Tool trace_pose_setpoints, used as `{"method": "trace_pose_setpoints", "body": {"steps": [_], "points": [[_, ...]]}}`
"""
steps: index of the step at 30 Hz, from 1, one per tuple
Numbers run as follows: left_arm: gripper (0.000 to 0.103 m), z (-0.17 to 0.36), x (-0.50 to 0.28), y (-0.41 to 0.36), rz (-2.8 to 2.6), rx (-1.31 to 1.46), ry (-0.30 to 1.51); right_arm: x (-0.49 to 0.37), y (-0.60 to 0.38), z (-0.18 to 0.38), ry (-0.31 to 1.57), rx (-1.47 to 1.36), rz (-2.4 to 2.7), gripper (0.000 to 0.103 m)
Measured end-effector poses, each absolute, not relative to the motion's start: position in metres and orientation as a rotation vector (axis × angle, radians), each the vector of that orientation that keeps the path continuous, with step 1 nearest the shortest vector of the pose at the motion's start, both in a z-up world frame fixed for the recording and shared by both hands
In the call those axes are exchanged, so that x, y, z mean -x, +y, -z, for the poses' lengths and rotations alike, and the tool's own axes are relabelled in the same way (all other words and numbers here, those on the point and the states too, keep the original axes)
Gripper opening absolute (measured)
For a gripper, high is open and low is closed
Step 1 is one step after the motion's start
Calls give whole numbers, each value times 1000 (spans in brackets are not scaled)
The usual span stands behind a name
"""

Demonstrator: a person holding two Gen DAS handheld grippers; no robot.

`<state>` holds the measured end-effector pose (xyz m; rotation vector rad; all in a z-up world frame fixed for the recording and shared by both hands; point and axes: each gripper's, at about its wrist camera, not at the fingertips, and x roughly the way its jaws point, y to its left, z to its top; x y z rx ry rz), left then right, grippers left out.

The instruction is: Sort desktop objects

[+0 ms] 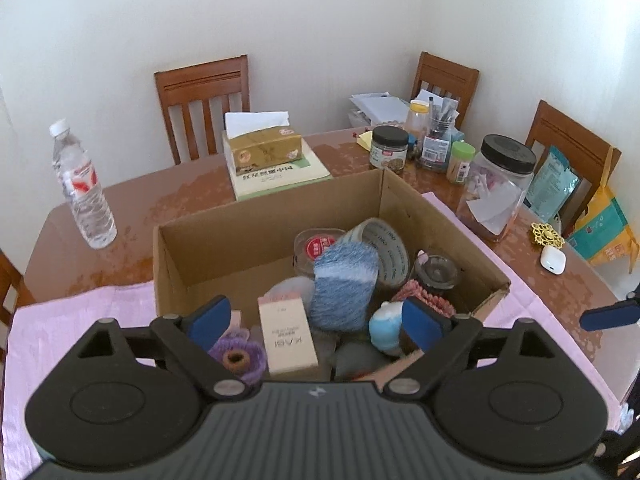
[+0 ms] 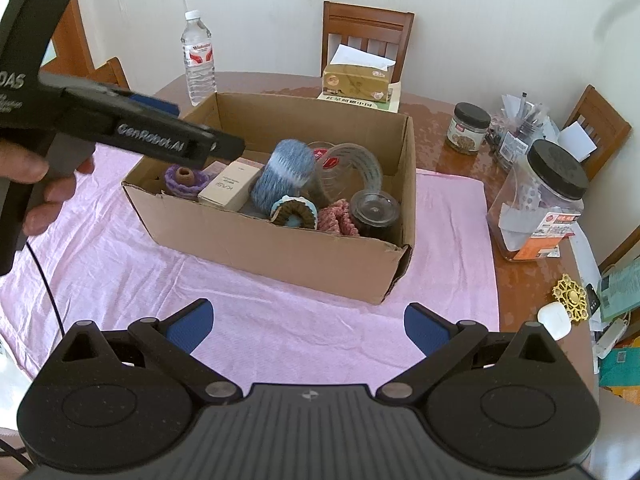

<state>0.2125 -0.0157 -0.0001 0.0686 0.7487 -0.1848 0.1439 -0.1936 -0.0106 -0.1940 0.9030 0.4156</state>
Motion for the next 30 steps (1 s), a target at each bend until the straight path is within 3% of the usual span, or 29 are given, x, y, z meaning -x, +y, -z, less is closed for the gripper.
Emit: {"method": "trace_pose_setpoints", "body": {"steps": [17,30], "points": [[95,-10,-158,-4,48,-22,829,-170,-188,1,1067,38,-341,103],[95,-27,-154,0,-6,28,891,-179,-172,-27,1066,14,-295,103]]}}
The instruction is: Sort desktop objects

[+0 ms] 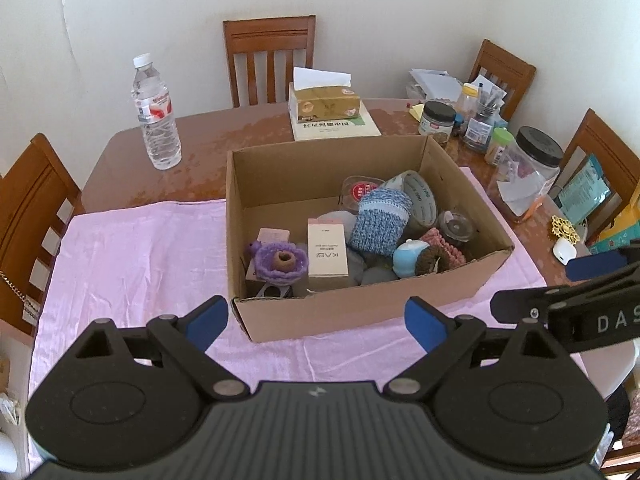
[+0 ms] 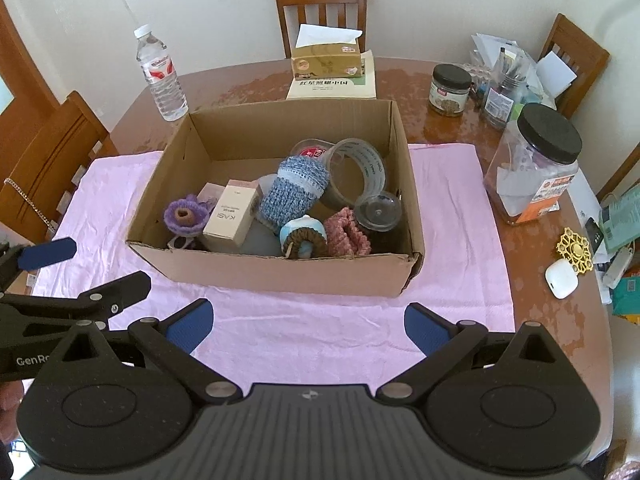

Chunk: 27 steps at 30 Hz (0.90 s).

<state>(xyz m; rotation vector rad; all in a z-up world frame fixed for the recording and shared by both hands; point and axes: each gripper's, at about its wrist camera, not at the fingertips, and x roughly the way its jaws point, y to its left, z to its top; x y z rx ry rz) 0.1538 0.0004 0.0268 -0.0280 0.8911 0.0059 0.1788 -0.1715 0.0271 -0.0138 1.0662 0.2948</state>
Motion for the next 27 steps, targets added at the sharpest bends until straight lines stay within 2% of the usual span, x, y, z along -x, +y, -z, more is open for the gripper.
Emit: {"method": "trace_pose_setpoints", "body": {"steps": [27], "points": [[95,-28,-161,5,-3,65,935,-175,-165,-34,1067,4,-295,103]]}}
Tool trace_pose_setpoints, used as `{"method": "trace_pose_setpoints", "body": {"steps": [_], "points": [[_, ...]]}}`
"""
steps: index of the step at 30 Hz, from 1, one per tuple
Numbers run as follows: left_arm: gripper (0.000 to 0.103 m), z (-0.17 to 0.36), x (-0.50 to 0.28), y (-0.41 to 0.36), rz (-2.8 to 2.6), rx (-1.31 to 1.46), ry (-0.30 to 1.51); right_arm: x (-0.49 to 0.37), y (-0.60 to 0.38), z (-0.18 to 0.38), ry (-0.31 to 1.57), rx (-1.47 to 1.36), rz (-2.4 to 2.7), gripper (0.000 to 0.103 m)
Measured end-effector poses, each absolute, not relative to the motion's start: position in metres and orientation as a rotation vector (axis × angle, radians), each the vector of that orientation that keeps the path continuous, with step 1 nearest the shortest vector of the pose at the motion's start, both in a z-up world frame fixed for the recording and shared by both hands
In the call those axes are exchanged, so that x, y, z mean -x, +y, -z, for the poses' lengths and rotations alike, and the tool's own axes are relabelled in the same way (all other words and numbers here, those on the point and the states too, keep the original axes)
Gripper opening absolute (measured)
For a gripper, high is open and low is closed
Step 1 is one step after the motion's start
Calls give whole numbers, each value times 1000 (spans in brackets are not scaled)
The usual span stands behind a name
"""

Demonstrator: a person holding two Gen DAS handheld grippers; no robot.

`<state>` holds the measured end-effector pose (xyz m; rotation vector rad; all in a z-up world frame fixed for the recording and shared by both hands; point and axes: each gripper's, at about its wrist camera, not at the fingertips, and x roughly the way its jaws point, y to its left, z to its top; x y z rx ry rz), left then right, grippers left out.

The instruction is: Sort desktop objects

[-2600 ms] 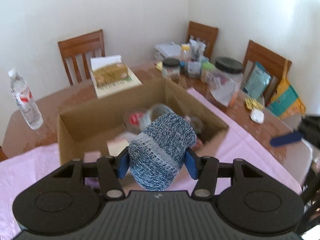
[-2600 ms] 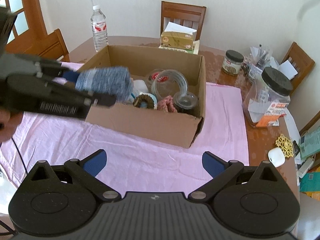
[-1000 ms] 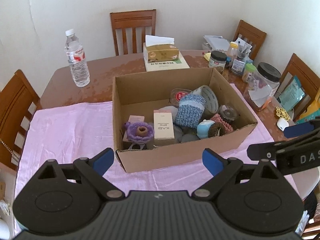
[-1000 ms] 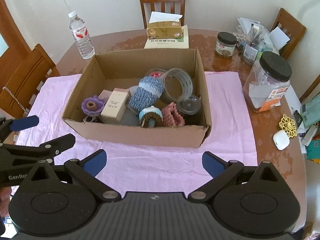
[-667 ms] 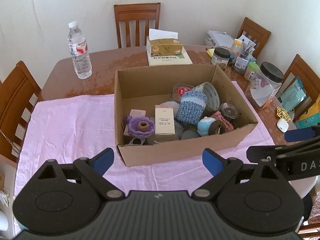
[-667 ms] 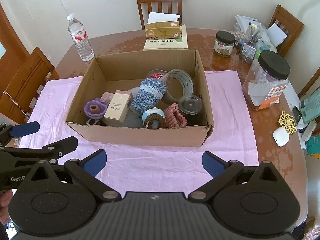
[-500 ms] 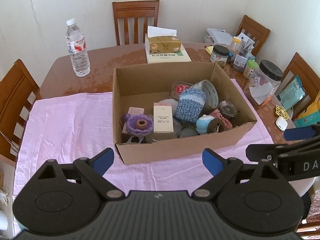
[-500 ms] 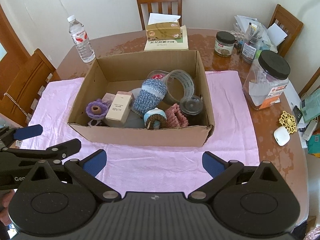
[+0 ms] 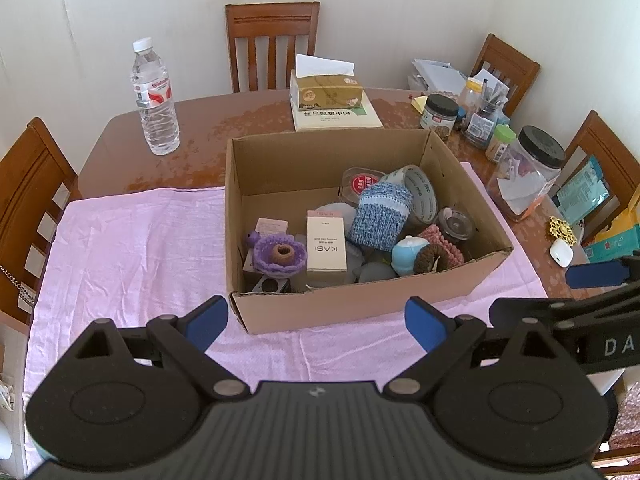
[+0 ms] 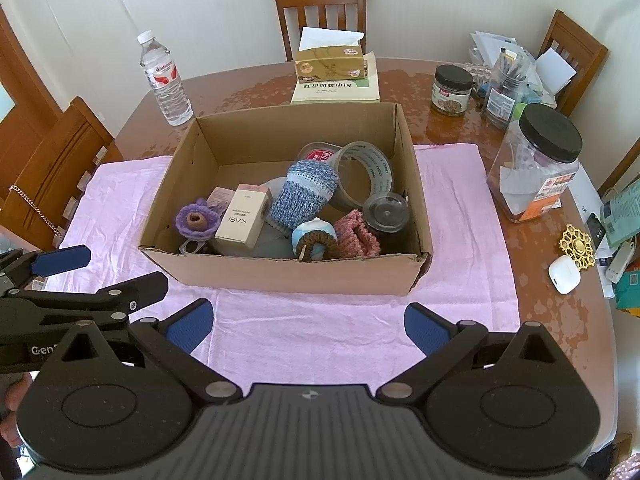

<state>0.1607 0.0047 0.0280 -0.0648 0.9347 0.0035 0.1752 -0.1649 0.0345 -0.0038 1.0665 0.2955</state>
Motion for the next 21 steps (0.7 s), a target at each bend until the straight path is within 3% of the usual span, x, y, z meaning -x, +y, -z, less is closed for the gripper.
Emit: {"method": "trace_pose_setpoints", "body": {"steps": [21], "points": [[95,-28,-167,2,-3,53,959,-178,-167,-35,1082,-10,-298,103]]}}
